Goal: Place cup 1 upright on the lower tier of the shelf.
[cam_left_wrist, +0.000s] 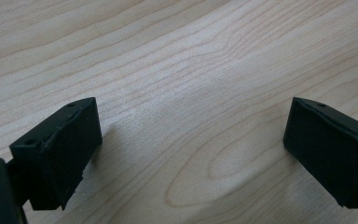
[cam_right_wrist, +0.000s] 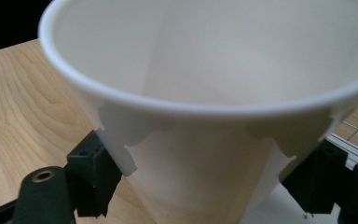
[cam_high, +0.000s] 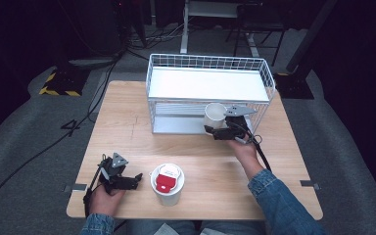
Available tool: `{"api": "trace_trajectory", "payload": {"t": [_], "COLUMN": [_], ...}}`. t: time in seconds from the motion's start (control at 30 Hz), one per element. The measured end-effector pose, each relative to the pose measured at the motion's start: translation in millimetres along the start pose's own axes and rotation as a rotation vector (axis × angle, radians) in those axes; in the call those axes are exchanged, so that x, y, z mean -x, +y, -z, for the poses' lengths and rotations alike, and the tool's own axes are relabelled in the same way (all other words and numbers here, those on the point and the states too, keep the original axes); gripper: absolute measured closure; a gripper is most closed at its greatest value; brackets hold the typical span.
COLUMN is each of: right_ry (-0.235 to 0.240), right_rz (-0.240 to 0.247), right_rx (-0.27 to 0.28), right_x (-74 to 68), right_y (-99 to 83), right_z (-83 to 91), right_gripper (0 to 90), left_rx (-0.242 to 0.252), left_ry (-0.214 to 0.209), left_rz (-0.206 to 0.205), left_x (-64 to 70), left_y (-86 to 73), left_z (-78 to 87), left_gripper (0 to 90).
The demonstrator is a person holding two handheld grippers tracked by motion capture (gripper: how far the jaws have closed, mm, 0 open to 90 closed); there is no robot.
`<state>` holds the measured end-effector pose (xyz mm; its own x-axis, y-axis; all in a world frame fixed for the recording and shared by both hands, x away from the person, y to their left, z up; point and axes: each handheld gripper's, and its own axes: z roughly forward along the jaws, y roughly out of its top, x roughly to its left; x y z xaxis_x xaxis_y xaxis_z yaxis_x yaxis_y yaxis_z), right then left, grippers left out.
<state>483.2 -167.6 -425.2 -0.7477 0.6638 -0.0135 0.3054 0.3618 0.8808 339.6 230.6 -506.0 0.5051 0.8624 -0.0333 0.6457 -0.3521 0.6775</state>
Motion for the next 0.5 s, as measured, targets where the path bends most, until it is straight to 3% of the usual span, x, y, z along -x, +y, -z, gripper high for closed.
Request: {"api": "trace_trajectory", "payload": {"t": [0.23, 0.5], "right_ry": [-0.091, -0.134], "right_rz": [-0.022, -0.027], "right_rx": [0.029, 0.013], "right_x": [0.8, 5.8], "right_y": [-4.1, -11.5], "right_z": [-11.8, -24.8], "right_gripper": [23.1, 23.1], "left_rx": [0.000, 0.000], "left_ry": [0.000, 0.000], "left_rz": [0.000, 0.000], "left_x": [0.0, 0.0], "left_y": [0.0, 0.0], "left_z": [0.0, 0.0], "left_gripper": [4.8, 4.8]}}
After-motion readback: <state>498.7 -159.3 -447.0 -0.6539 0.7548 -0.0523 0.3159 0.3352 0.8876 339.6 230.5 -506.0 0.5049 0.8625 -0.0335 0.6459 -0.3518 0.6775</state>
